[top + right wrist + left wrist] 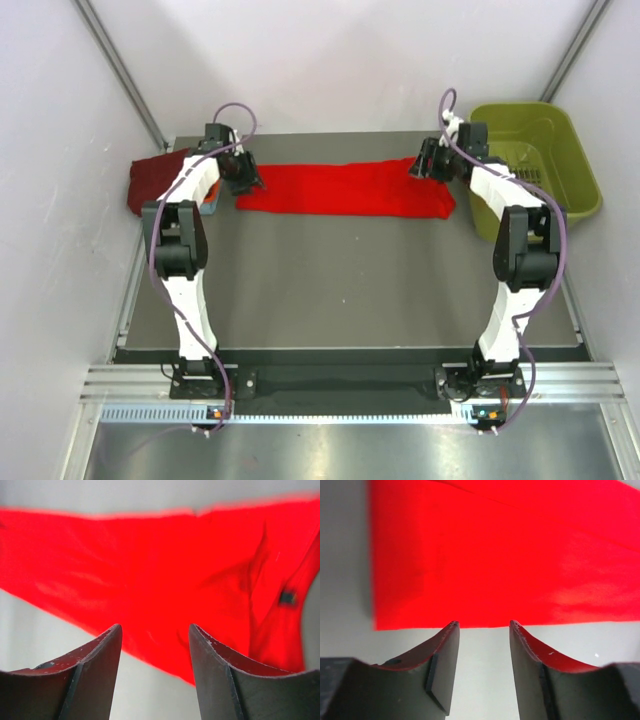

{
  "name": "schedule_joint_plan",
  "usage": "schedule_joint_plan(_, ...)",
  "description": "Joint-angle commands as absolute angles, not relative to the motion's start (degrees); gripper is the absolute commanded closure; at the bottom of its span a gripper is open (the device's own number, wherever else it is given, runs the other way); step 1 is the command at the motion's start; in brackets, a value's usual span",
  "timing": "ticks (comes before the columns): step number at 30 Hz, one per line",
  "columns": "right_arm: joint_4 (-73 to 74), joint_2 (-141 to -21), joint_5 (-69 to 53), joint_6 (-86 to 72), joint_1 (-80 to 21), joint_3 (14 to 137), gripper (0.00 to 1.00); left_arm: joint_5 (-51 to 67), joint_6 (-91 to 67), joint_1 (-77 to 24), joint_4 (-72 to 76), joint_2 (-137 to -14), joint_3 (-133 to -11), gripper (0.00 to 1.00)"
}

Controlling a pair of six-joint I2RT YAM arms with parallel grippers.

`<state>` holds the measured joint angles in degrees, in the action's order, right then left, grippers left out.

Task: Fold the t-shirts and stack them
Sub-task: Fold the tshirt

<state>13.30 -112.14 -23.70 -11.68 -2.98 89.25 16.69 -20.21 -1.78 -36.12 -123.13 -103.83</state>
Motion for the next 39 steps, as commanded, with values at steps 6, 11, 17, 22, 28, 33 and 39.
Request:
schedule_joint_plan(6, 15.03, -110.83, -24.7, -10.11, -3.96, 82.62, 0.43, 10.9, -17.14, 3.51, -37.79, -122.87, -105.02, 0.49)
schedule_joint_plan(11, 14.68, -112.23, -24.61, -10.02, -3.96, 83.49, 0.43, 10.63, -16.0, 4.04, -37.79, -126.03, -106.43, 0.49)
schedule_joint_plan(17, 14.41, -115.48, -23.99, -9.93, -4.13, 85.6, 0.43, 12.49, -16.0, 4.13, -37.53, -129.37, -106.61, 0.57)
schedule_joint_plan(22, 14.15, -117.77, -23.91, -10.2, -4.83, 87.53, 0.42, 11.87, -16.0, 4.04, -37.53, -131.04, -106.52, 0.69)
schedule_joint_plan(28, 14.41, -119.18, -20.75, -10.37, -6.59, 89.03, 0.42, 12.3, -16.87, 4.04, -38.58, -127.98, -103.81, 1.0)
schedule_joint_plan(33, 14.85, -120.93, -20.13, -12.91, -7.47, 90.26, 0.42, 15.81, -19.06, 3.52, -39.2, -120.35, -95.29, 1.0)
schedule_joint_plan(39, 14.59, -123.66, -20.39, -14.24, -7.65, 93.51, 0.42, 21.18, -22.06, 1.76, -40.43, -111.47, -84.91, 1.0)
